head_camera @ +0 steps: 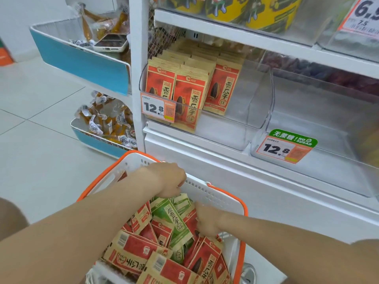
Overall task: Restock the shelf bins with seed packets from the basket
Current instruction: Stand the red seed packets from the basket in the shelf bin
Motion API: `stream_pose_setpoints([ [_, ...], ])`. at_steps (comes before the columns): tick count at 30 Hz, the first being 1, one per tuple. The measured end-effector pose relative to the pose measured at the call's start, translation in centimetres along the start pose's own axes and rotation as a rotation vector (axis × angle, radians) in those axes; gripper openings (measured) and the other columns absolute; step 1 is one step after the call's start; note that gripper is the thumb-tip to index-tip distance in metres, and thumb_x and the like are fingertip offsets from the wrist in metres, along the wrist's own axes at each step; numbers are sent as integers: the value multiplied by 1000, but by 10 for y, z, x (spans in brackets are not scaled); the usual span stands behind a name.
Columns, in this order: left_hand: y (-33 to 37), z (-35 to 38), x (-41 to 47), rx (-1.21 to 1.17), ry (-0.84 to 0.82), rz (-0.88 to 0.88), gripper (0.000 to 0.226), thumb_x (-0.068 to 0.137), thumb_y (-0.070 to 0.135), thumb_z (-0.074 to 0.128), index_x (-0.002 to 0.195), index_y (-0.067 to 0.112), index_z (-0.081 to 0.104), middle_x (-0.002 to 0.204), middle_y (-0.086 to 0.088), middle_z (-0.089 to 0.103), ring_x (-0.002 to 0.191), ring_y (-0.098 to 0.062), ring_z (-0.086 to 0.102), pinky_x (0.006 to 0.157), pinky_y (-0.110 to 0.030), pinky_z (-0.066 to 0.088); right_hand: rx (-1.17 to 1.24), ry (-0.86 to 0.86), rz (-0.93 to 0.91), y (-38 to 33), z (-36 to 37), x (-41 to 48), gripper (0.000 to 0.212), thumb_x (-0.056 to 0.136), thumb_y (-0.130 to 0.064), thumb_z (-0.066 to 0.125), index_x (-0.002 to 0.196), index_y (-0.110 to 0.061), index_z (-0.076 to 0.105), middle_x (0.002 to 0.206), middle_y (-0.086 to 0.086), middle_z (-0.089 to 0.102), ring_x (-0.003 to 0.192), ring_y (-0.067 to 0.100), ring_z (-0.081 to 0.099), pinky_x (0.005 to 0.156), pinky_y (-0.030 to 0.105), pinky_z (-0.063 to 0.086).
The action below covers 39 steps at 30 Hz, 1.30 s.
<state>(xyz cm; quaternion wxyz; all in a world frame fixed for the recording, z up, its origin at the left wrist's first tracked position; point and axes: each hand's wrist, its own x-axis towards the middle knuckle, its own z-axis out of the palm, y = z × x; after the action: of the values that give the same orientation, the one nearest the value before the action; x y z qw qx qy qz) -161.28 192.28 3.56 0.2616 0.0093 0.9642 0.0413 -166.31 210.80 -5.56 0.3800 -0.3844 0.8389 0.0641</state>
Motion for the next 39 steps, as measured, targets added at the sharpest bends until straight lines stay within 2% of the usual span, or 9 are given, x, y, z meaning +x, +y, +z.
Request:
stream_pose_setpoints([
  [2, 2, 1, 0, 13, -11, 6, 25, 101, 32, 54, 118, 18, 67, 117, -9, 63, 108, -34, 65, 92, -45, 57, 68, -16, 20, 4, 13, 6, 60, 98, -13, 59, 149, -8, 29, 126, 15, 59, 106, 24, 59, 81, 31, 43],
  [4, 3, 0, 0, 12, -7, 10, 26, 101, 32, 53, 118, 18, 67, 118, -9, 63, 106, -34, 65, 91, -46, 57, 97, 20, 34, 6, 16, 10, 56, 98, -19, 63, 146, -8, 34, 129, 13, 60, 113, 27, 61, 84, 31, 45],
  [8, 4, -4, 0, -2, -15, 1, 28, 103, 32, 51, 123, 19, 65, 122, -9, 60, 105, -34, 65, 92, -44, 56, -55, 28, 30, 6, 9, 13, 11, 101, -22, 58, 97, -11, 61, 107, 11, 70, 101, 32, 67, 83, 37, 55],
  [11, 4, -9, -2, -14, -40, -16, 31, 105, 30, 49, 129, 17, 63, 128, -11, 56, 108, -35, 64, 94, -44, 55, -203, 44, 5, 0, -7, 6, 30, 104, -18, 55, 75, -16, 48, 88, 7, 63, 87, 29, 63, 79, 37, 52],
  [16, 8, -30, -10, 33, 71, -110, 36, 108, 31, 43, 140, 18, 53, 134, -13, 56, 116, -36, 61, 86, -40, 49, -11, 328, -29, -11, -64, -21, 7, 98, -17, 53, 94, -14, 57, 101, 14, 67, 99, 35, 67, 72, 38, 50],
  [20, 10, -63, -25, -17, 362, -190, 19, 105, 22, 45, 123, 15, 47, 113, -12, 59, 94, -36, 57, 72, -39, 43, 107, 521, -119, -25, -121, -67, 18, 98, -15, 52, 80, -20, 48, 92, 11, 68, 89, 33, 62, 68, 36, 44],
  [25, 12, -103, -45, -203, 685, -186, 17, 97, 14, 49, 112, 15, 41, 99, -10, 59, 88, -39, 62, 66, -42, 46, 222, 710, -176, -36, -175, -112, 11, 102, -19, 53, 94, -16, 61, 96, 6, 71, 93, 32, 63, 75, 39, 51],
  [32, 29, -142, -45, -344, 1006, -92, 32, 99, 13, 46, 131, 12, 42, 124, -14, 56, 101, -43, 61, 80, -53, 53, 445, 1021, -95, -25, -224, -138, 16, 102, -17, 47, 103, -14, 63, 101, 4, 70, 99, 32, 60, 79, 39, 49],
  [39, 14, -156, -9, -66, 988, -125, 40, 94, 19, 52, 132, 12, 51, 125, -10, 47, 115, -33, 47, 93, -45, 45, 632, 1199, 156, 10, -255, -108, 24, 107, -25, 40, 105, -5, 52, 110, 21, 62, 106, 43, 58, 74, 39, 39],
])
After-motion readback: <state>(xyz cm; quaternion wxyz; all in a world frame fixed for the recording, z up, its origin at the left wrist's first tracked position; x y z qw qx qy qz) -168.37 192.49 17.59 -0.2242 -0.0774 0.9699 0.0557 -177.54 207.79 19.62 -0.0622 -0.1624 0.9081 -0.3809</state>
